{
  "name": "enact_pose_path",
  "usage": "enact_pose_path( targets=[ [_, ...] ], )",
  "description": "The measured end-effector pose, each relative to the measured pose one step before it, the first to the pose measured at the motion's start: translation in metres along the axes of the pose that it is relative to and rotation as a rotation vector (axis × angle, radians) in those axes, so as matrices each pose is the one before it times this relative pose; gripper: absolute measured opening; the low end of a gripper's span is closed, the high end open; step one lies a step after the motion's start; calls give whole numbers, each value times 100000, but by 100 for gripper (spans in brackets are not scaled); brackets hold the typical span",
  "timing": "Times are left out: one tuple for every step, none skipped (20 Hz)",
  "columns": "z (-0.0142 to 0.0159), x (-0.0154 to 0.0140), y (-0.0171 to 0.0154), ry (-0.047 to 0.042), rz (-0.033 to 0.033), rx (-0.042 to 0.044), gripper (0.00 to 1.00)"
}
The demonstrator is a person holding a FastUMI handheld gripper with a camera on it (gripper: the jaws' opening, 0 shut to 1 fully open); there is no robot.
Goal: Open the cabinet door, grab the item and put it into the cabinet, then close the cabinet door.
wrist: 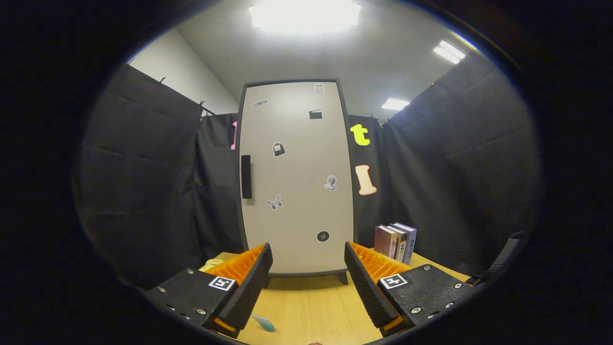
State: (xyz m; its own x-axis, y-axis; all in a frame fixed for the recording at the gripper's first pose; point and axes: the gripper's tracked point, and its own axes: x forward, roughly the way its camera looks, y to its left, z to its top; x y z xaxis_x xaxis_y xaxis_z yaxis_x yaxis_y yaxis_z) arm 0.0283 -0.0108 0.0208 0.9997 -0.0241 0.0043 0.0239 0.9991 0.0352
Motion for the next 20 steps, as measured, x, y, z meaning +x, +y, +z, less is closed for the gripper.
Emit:
enact_pose_path(
  targets=[
    [683,710,247,-700,473,823,93],
    [578,780,373,-384,774,843,93],
    [541,909,528,-42,1112,780,93],
    [298,869,448,282,1127,448,94],
    [400,916,429,47,940,320,94],
    [447,925,505,-223,1048,250,94],
    [444,862,542,-330,1135,93,94],
    [319,836,535,-381,1116,-192,94],
    [443,1018,499,-620,998,-370,93],
    [434,787,518,-731,1071,-440,93],
    [523,1031,561,-680,1291,-408,93],
    [373,1046,531,-365,1278,-509,93],
    [388,1010,454,-170,1053,-460,94],
    [340,1059,371,-213,697,-257,94],
    [455,1055,380,-462,476,253,93],
    [284,996,476,-287,839,635,94],
    [269,988,456,-154,809,878,93],
    [199,905,457,-77,782,833,93],
    [67,877,388,355,752,412,93],
    [76,751,304,318,471,131,93]
  ],
)
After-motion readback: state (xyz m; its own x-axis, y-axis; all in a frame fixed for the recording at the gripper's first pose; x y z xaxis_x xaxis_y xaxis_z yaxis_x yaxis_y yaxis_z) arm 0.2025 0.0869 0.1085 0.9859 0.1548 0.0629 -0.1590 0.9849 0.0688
